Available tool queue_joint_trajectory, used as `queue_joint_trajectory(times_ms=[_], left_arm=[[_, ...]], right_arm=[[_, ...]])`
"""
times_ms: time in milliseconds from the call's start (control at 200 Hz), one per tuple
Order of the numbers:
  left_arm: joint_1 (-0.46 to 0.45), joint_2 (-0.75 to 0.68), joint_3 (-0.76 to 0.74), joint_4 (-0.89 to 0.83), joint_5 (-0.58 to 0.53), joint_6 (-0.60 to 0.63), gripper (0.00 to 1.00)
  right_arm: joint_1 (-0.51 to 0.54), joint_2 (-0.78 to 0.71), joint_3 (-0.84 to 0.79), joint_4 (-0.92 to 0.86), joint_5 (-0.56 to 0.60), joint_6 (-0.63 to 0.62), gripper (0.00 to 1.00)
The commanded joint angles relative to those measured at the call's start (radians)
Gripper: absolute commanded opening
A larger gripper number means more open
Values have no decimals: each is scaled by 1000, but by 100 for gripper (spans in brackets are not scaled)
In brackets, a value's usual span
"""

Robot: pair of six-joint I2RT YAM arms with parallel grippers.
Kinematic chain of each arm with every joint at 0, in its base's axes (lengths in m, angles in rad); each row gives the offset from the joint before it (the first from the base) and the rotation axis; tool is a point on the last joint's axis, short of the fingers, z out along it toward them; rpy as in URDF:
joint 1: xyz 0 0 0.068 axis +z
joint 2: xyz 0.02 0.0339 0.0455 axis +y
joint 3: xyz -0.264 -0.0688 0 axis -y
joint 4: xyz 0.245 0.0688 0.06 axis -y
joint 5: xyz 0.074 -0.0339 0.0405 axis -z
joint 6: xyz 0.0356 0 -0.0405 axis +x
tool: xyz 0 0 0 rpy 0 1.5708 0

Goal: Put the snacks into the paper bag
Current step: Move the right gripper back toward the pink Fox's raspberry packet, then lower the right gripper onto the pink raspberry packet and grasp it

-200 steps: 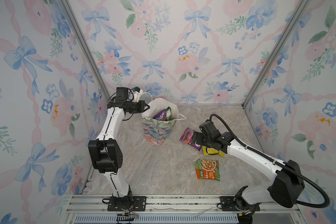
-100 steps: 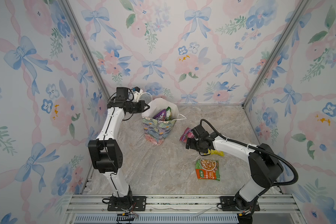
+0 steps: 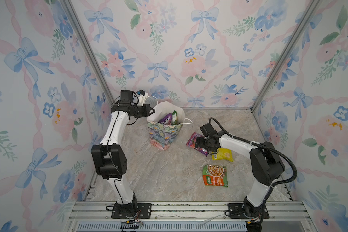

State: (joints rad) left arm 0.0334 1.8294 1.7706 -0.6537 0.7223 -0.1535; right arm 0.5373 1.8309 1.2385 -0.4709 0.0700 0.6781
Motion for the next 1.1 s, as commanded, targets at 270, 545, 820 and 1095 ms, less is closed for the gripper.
queue_joint_trajectory(times_ms=[270, 545, 820, 1095], left_arm=[[8, -22, -8, -2, 9, 9, 0], [9, -22, -7, -1, 12, 8, 0], [8, -22, -7, -1, 17, 8, 0], [9, -28, -6, -1, 17, 6, 0]], right_arm=[[47, 81, 61, -13, -28, -36, 97], [145, 101, 67, 30, -122, 26, 98], [139, -42, 11, 24, -125, 54, 100], [-34, -82, -5, 15, -199, -46, 94]])
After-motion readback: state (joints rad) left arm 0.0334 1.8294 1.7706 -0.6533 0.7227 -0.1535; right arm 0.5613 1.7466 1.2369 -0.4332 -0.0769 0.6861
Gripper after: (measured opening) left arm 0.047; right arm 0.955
